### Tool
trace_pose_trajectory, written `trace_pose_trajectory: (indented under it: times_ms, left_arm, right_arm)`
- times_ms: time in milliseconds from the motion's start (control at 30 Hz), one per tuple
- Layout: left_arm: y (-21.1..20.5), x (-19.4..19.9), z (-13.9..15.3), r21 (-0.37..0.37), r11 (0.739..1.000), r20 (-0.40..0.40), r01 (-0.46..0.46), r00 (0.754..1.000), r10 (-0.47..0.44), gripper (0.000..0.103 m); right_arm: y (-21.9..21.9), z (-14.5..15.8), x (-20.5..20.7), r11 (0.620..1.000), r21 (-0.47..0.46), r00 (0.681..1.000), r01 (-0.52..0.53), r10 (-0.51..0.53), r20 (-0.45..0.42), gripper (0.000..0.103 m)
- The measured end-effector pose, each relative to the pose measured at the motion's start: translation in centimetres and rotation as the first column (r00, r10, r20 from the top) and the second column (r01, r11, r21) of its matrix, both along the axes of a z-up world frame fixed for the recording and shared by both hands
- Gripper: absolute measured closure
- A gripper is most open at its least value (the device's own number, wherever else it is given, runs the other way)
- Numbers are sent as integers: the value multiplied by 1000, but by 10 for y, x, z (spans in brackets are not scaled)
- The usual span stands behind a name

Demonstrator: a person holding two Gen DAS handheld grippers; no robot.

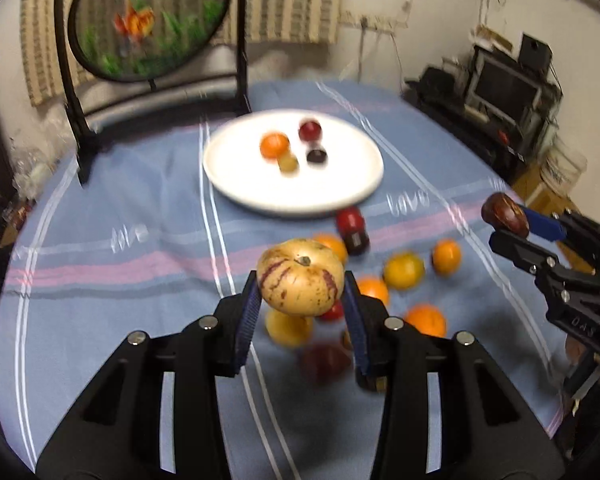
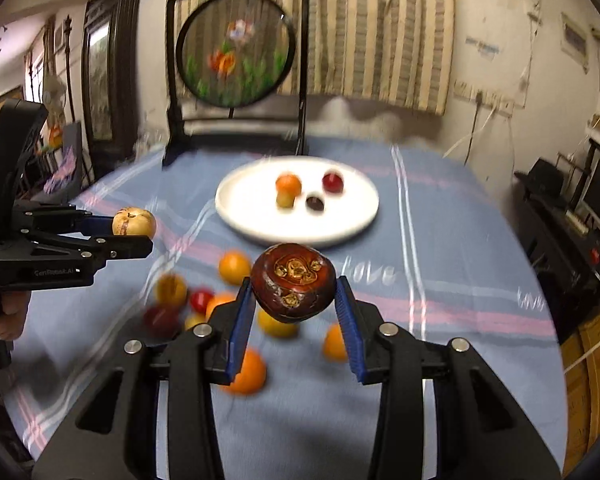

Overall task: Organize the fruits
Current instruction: 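Carry both fruits to the white plate and release them there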

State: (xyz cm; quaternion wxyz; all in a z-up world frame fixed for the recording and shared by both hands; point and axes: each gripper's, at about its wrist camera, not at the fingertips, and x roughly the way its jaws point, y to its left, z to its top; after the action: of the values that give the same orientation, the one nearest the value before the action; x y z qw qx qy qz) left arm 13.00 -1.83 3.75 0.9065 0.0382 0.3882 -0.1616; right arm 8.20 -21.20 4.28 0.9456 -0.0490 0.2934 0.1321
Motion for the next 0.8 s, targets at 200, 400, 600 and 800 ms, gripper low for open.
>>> trace_pose_trajectory:
  times_ms: [200, 400, 600, 800]
  left_arm:
    - [-7, 42, 6, -10, 1000, 2, -29, 1000, 29, 62]
    - [-12, 93, -16, -14, 997, -51, -77, 996, 76, 62]
    - [-18, 134, -38, -5, 995, -90, -102, 991, 102, 62]
    - [-20, 156, -57, 16, 993, -120, -119, 985, 121, 61]
  right_arm:
    - [10, 3, 42, 1000, 16, 1000, -13, 13, -8, 62]
    - [26, -12, 97, 999, -24, 998, -22, 21, -66, 62]
    - [41, -37, 144, 996, -86, 991, -28, 17, -129, 62]
    - [48, -60, 163, 994, -102, 984, -36, 17, -178, 62]
